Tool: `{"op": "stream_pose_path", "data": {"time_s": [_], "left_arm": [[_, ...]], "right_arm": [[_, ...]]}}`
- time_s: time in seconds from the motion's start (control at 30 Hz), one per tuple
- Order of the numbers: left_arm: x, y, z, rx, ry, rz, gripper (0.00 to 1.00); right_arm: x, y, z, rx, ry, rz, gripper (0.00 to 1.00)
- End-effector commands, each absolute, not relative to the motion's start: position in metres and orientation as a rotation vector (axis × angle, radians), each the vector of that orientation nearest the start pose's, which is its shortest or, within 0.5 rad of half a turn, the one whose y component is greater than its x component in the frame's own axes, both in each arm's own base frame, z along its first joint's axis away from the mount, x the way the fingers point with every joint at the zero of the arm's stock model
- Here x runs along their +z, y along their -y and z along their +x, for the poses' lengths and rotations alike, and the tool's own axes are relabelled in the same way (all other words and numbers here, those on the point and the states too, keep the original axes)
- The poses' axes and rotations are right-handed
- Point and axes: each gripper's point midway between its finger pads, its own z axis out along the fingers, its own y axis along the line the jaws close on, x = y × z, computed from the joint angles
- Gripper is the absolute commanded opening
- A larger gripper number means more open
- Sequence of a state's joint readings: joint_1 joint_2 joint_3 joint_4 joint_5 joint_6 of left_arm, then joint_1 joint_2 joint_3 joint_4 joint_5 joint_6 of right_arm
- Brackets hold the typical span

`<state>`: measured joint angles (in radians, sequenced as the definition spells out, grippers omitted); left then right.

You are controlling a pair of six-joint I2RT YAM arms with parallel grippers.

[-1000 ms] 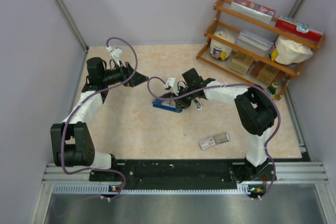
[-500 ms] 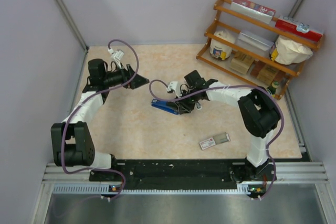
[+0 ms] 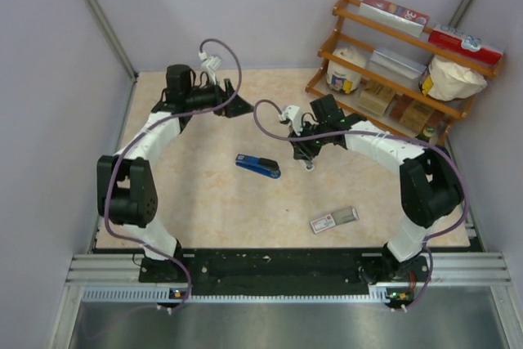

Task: Load the staples into the stapler
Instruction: Close the stapler at the center of the board.

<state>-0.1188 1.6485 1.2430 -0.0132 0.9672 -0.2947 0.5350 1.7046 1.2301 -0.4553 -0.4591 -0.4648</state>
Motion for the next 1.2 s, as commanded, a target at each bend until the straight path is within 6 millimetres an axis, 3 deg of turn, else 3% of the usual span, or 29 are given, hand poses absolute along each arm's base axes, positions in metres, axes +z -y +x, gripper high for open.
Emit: {"op": "stream_pose_path", "data": {"time_s": [0.0,0.07,0.23,0.37,0.57,0.8,1.0,1.17], "left_arm": [[0.251,0.231,0.435,-1.186,-1.905,0.532,0.99],[0.258,0.247,0.45,-1.185,-1.889,0.551,0.99],[0.252,0.283,0.478,-1.213,-1.892,0.56,0.99],[0.232,0.303,0.487,-1.247,-1.908,0.55,0.99],[0.201,0.319,0.486,-1.283,-1.959,0.548,0.99],[0.192,0.329,0.489,-1.302,-1.946,0.558,0.99],[0.183,0.338,0.483,-1.335,-1.965,0.563,0.99],[0.18,0.345,0.479,-1.338,-1.968,0.577,0.99]], "right_arm": [[0.089,-0.238,0.329,0.514,-2.16,-1.276,0.33],[0.083,-0.235,0.33,0.507,-2.185,-1.26,0.33],[0.07,-0.225,0.335,0.465,-2.228,-1.228,0.33],[0.061,-0.22,0.334,0.467,-2.256,-1.214,0.33],[0.049,-0.218,0.334,0.473,-2.294,-1.202,0.33],[0.047,-0.217,0.339,0.447,-2.294,-1.196,0.32],[0.065,-0.215,0.341,0.42,-2.244,-1.169,0.32],[0.067,-0.215,0.34,0.421,-2.238,-1.168,0.32]]}}
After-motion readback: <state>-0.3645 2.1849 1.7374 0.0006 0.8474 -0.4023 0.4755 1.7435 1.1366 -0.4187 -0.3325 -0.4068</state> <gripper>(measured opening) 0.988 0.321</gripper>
